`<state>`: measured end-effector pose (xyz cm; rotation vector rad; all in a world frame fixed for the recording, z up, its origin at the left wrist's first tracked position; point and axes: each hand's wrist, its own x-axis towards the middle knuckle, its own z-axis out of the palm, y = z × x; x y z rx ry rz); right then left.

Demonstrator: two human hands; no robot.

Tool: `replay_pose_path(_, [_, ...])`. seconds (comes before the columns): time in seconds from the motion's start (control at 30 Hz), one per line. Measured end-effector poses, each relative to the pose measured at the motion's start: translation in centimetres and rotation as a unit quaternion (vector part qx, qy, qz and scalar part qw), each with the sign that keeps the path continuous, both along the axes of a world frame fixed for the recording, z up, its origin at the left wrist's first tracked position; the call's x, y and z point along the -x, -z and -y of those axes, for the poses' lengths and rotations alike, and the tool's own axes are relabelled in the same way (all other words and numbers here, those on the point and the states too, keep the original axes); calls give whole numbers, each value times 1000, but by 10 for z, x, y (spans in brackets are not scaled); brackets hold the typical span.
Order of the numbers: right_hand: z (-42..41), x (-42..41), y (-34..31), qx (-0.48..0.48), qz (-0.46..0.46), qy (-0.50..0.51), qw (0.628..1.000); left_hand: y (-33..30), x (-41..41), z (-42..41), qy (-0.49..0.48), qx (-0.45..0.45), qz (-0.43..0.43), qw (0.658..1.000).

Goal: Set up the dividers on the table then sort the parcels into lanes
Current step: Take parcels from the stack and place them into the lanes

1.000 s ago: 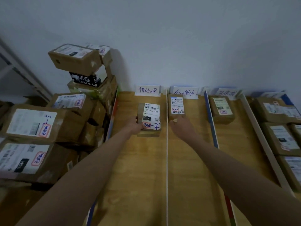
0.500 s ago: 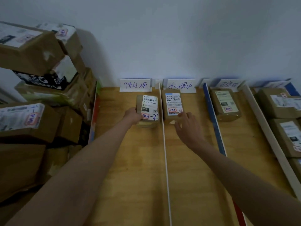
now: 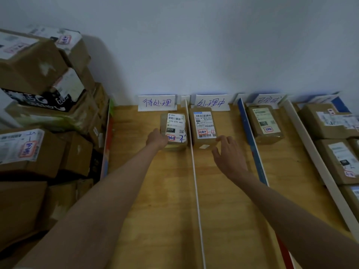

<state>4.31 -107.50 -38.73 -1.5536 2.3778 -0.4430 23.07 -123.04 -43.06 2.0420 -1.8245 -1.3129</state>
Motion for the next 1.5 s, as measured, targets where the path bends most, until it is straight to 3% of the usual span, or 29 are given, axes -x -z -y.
replay_pose_path(0.1, [-5, -8, -14, 1, -8, -7, 1000, -13, -8, -16, 52, 81, 85, 992])
replay_pose_path(0.23, [-9, -22, -46, 12, -27, -29, 999, -44, -19, -35, 136, 175, 123, 967])
replay_pose_path(0.43, [-28, -44, -96, 22, -77, -58, 995, -116, -34, -88, 198, 327, 195, 903])
replay_pose_path(1.0, [-164, -154, -212, 98, -96, -183, 973, -267, -172, -286, 102, 343, 269, 894])
replay_pose_path(1.27, [-163, -248, -244, 127, -67, -247, 958, -311, -279, -306, 30, 368, 293, 882])
replay_pose_path(1.5, [-124, -333, -236, 96, -22, -252, 963, -296, -375, -273, 17, 332, 302, 894])
